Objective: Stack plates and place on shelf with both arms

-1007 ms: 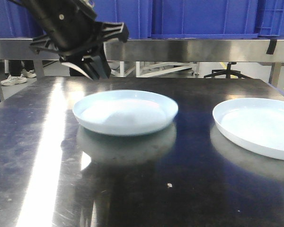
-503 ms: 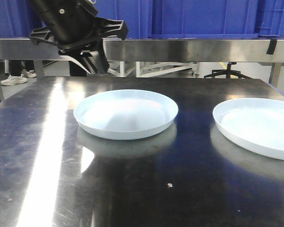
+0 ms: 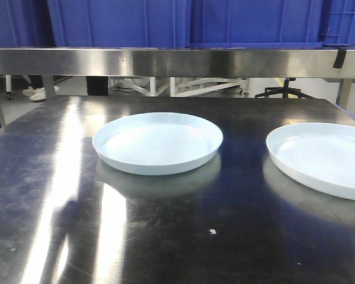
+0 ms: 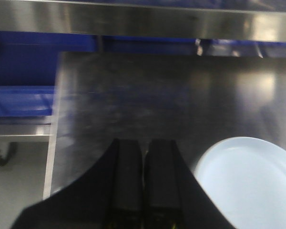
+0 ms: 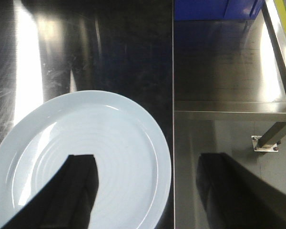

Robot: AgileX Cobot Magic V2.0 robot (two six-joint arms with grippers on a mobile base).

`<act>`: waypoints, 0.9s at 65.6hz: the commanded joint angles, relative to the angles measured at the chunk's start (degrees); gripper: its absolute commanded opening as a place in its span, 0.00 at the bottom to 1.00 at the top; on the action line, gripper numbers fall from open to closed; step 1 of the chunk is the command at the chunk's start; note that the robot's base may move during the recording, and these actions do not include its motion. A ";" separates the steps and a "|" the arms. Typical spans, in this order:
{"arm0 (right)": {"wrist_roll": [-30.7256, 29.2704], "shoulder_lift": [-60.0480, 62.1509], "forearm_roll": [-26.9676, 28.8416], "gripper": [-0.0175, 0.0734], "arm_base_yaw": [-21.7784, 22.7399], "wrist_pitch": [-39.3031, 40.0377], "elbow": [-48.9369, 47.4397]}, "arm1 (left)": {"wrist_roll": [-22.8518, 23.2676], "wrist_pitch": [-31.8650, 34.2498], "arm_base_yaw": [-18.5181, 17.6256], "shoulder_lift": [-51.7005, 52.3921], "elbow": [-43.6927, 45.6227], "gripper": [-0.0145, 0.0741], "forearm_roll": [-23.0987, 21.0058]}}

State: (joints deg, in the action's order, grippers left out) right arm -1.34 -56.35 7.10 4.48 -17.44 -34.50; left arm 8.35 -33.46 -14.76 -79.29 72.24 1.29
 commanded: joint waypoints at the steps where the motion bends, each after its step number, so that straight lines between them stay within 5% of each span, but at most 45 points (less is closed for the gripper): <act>1: -0.57 0.35 -0.05 0.80 0.08 3.82 -2.20 | 0.63 5.63 2.99 6.02 -3.50 0.28 0.06; 16: -0.57 0.35 -0.05 0.80 0.08 3.82 -2.20 | 0.63 10.15 8.15 16.17 -20.24 0.28 0.06; 37: -0.57 0.35 -0.05 0.80 0.08 3.47 -2.20 | 0.63 14.17 8.17 29.24 -39.81 0.28 0.10; 59: -0.57 0.35 -0.05 0.80 0.08 3.35 -2.20 | 0.63 14.05 8.17 37.78 -48.30 0.28 1.22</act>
State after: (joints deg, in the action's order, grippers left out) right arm -1.34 -56.35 7.10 4.48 -17.76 -34.50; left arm 8.35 -23.88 -6.65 -42.10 22.89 2.10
